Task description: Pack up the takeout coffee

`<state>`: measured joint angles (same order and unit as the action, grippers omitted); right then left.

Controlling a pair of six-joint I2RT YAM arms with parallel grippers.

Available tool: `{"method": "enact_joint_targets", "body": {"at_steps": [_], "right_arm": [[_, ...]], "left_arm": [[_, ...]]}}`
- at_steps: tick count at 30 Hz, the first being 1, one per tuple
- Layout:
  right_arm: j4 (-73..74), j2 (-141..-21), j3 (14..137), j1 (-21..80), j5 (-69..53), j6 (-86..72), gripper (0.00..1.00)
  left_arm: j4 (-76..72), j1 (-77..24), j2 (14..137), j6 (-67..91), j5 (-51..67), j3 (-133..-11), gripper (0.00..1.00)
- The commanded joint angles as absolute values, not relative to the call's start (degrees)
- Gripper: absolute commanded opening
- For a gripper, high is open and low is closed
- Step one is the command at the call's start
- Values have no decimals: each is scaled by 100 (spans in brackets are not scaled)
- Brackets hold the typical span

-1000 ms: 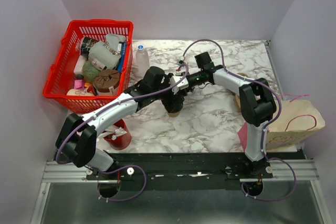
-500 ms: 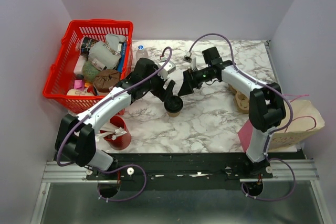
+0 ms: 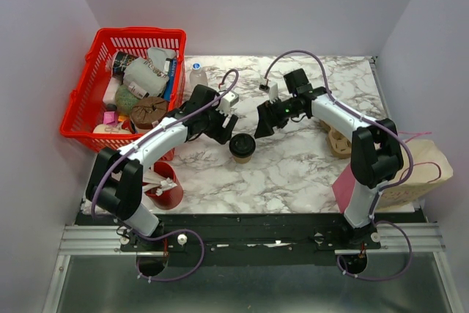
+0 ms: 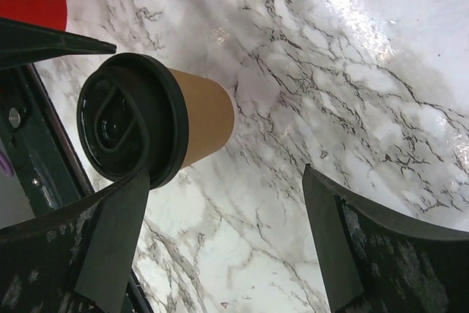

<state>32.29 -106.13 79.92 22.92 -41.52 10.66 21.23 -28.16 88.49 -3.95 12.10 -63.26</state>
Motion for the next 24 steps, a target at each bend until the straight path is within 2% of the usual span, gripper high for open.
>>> {"method": "enact_joint_targets", "body": {"at_steps": [1, 24], "right_arm": [[3243, -10644, 7840, 2294, -3955, 1195, 93], [3155, -10855, 7770, 2320, -4017, 1134, 93]], "left_arm": [[2197, -2786, 9026, -132, 1292, -6372, 87], [2391, -2725, 8824, 148, 1345, -6442, 88]]}}
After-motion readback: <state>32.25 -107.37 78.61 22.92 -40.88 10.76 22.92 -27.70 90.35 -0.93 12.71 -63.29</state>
